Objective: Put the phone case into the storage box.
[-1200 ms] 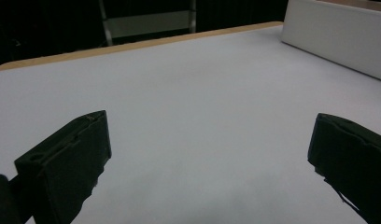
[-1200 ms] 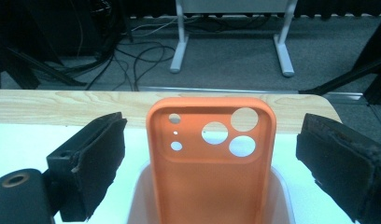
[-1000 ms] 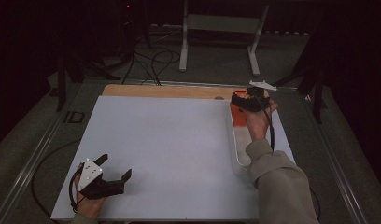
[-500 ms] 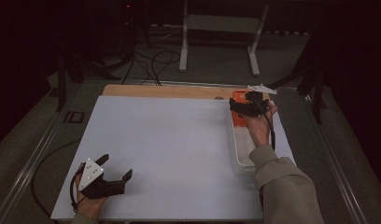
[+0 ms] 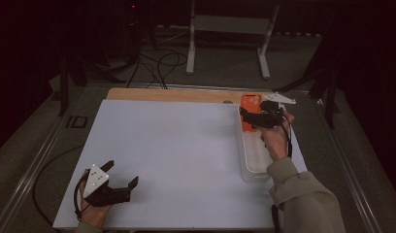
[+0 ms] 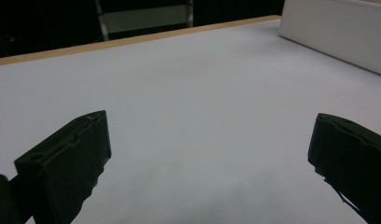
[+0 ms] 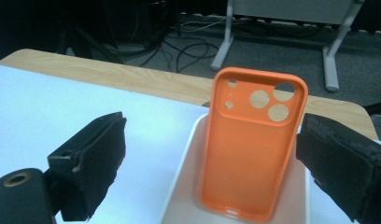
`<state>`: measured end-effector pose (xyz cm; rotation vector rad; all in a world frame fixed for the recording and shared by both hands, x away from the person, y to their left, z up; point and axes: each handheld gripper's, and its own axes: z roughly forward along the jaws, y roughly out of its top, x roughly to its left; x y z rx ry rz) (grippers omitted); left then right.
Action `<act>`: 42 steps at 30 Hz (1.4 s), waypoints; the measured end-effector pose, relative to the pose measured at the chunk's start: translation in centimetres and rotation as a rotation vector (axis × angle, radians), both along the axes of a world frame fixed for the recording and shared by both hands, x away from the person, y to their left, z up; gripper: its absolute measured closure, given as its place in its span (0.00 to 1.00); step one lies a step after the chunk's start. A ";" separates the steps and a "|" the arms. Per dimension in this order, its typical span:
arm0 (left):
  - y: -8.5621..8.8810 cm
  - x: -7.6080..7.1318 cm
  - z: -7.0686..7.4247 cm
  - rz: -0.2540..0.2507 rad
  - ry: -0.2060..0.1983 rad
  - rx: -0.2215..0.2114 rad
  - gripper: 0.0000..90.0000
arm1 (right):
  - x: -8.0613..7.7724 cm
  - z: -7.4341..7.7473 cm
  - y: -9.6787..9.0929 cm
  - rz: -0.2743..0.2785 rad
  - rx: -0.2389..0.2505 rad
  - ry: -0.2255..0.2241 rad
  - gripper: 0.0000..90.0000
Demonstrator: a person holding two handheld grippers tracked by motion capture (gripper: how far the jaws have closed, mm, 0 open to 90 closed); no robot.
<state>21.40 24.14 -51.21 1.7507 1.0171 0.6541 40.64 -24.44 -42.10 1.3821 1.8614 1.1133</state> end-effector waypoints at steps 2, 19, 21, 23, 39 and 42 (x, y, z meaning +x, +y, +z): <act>0.0 0.0 0.0 0.001 0.000 -0.001 0.00 | -0.4 0.1 0.0 0.011 -0.001 -0.002 0.09; -0.1 0.0 -0.1 0.002 0.005 -0.003 0.00 | -5.1 0.6 0.3 0.110 0.026 -0.063 0.09; -0.1 0.0 -0.1 0.003 0.005 -0.003 0.00 | -5.7 0.5 0.4 0.124 0.035 -0.069 0.09; -0.1 0.0 -0.1 0.002 0.005 -0.005 0.00 | -6.3 0.4 0.5 0.138 0.047 -0.071 0.09; -0.1 0.1 0.2 -0.006 -0.005 -0.016 0.00 | -11.0 -0.8 0.9 0.166 0.039 -0.127 0.09; -0.2 0.1 0.5 -0.012 -0.007 -0.017 0.00 | -12.4 -1.3 0.6 0.177 0.060 -0.133 0.09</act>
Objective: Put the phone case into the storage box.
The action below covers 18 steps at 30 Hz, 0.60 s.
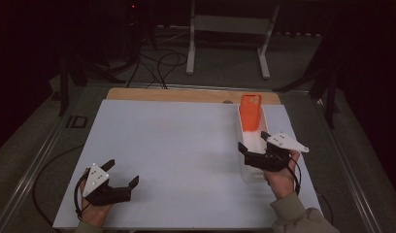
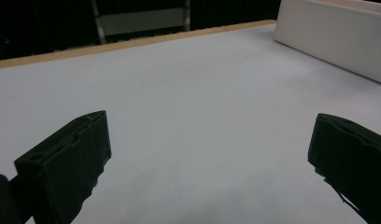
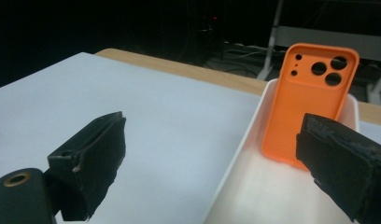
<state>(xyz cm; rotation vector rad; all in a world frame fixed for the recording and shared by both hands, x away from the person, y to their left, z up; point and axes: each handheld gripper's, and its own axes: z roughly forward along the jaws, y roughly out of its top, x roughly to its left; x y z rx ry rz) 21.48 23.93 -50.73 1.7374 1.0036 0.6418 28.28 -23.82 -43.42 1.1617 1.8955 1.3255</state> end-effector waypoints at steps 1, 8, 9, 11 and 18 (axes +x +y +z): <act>0.0 0.0 0.0 0.000 0.000 0.000 0.00 | 0.0 0.0 0.0 0.000 0.000 0.000 0.09; 0.1 0.0 0.2 -0.001 -0.006 -0.009 0.00 | -2.7 -1.5 -1.4 -0.010 0.050 -0.014 0.09; 0.1 0.0 0.2 -0.001 -0.006 -0.009 0.00 | -2.7 -1.5 -1.4 -0.010 0.050 -0.014 0.09; 0.1 0.0 0.2 -0.001 -0.007 -0.009 0.00 | -3.3 -2.0 -1.6 -0.003 0.034 -0.026 0.09; 0.2 -0.1 0.3 -0.004 -0.012 -0.015 0.00 | -5.5 -3.4 -1.8 0.050 0.040 -0.089 0.09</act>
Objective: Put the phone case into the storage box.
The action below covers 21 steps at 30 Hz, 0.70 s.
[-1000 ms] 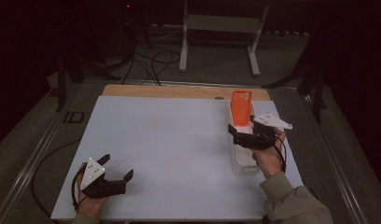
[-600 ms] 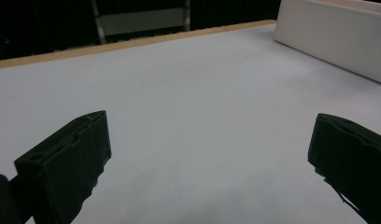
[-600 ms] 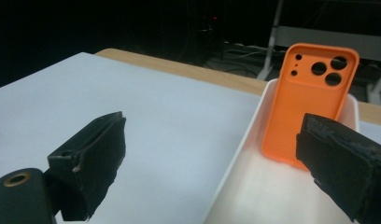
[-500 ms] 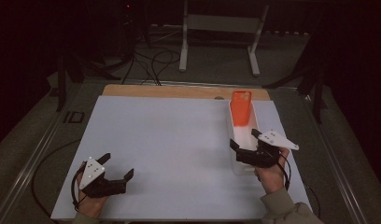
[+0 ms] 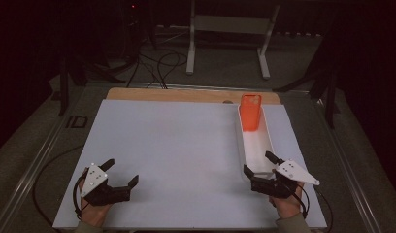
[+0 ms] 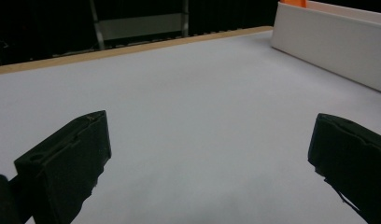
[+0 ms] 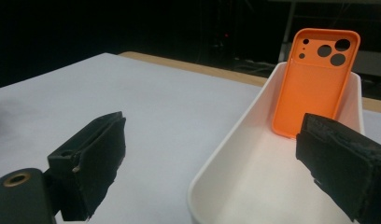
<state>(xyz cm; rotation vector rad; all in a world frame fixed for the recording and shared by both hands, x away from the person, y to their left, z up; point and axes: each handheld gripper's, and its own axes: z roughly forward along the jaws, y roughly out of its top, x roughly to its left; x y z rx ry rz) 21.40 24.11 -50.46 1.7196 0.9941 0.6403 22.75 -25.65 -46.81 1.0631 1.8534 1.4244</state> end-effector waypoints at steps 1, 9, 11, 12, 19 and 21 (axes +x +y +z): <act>0.0 0.0 0.0 0.000 0.000 0.000 0.00 | 0.0 0.0 0.0 0.000 0.000 0.000 0.09; 0.2 -0.1 0.2 0.002 -0.010 -0.011 0.00 | -1.0 -1.4 -0.5 0.022 0.012 -0.030 0.09; 0.2 -0.2 0.3 0.001 -0.011 -0.008 0.00 | -1.2 -1.5 -0.7 0.027 0.014 -0.042 0.10; 0.2 -0.2 0.3 -0.001 -0.014 -0.007 0.00 | -1.2 -1.5 -0.8 0.031 0.014 -0.046 0.10; 0.2 -0.3 0.5 -0.010 -0.019 -0.007 0.00 | -1.7 -2.1 -0.9 0.036 0.006 -0.076 0.10; 0.3 -0.3 0.5 -0.011 -0.022 -0.008 0.00 | -1.7 -2.4 -1.1 0.036 0.008 -0.088 0.10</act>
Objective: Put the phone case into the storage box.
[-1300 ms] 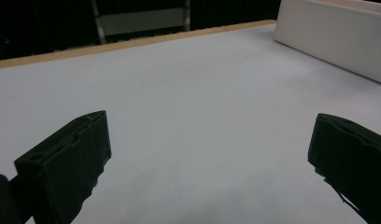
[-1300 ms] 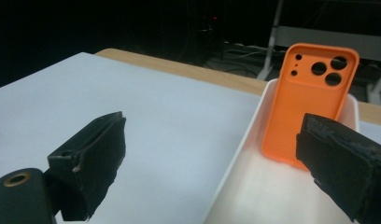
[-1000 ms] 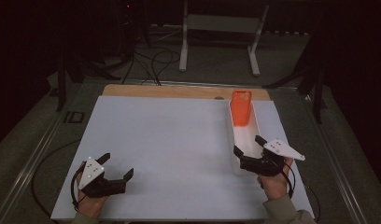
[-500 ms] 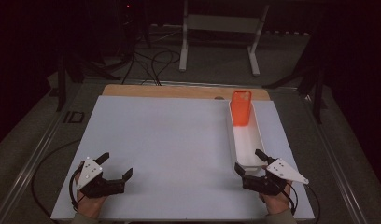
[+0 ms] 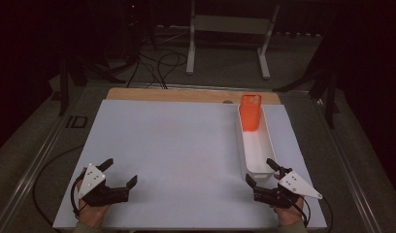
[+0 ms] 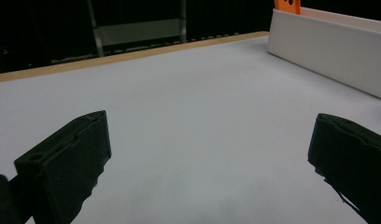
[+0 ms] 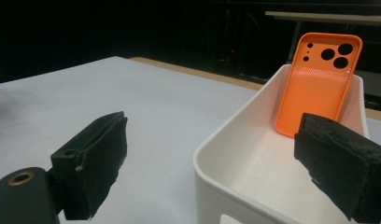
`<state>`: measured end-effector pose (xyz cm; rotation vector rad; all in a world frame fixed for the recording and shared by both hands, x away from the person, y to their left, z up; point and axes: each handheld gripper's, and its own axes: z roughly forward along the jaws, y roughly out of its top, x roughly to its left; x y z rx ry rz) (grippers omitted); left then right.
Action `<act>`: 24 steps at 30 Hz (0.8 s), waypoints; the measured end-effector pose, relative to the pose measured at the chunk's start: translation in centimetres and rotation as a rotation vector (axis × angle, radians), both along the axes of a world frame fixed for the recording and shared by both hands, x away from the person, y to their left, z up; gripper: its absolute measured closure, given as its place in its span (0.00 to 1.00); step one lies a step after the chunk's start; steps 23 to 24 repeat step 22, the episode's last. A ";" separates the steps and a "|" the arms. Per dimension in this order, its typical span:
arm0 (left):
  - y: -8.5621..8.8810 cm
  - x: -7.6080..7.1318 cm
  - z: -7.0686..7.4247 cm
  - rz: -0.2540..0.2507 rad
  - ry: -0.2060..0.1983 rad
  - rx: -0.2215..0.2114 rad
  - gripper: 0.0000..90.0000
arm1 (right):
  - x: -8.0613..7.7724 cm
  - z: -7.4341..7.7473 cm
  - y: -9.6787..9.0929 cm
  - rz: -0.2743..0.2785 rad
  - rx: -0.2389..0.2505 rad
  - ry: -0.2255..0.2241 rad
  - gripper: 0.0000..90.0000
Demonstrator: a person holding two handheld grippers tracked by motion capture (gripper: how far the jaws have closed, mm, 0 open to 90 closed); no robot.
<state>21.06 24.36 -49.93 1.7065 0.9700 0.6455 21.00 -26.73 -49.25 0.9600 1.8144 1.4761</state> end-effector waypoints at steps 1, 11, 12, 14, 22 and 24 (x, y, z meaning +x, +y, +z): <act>0.1 0.0 0.0 -0.001 -0.004 -0.003 0.00 | 0.0 -0.1 0.0 0.002 0.005 -0.001 0.10; 0.1 -0.1 0.0 0.000 -0.012 -0.005 0.00 | 0.0 -0.5 -0.1 0.009 0.007 -0.012 0.10; 0.1 -0.1 0.0 0.000 -0.013 -0.004 0.00 | 0.0 -0.5 -0.2 0.006 0.008 -0.014 0.10; 0.1 -0.1 0.0 0.001 -0.013 -0.002 0.00 | 0.0 -0.5 -0.3 0.004 0.010 -0.012 0.10; -0.1 -0.1 -0.2 0.005 -0.005 0.011 0.00 | 0.3 -0.7 -0.2 0.009 0.011 -0.008 0.10; -0.1 -0.1 -0.2 0.005 -0.005 0.011 0.00 | 0.3 -0.7 -0.2 0.009 0.011 -0.008 0.10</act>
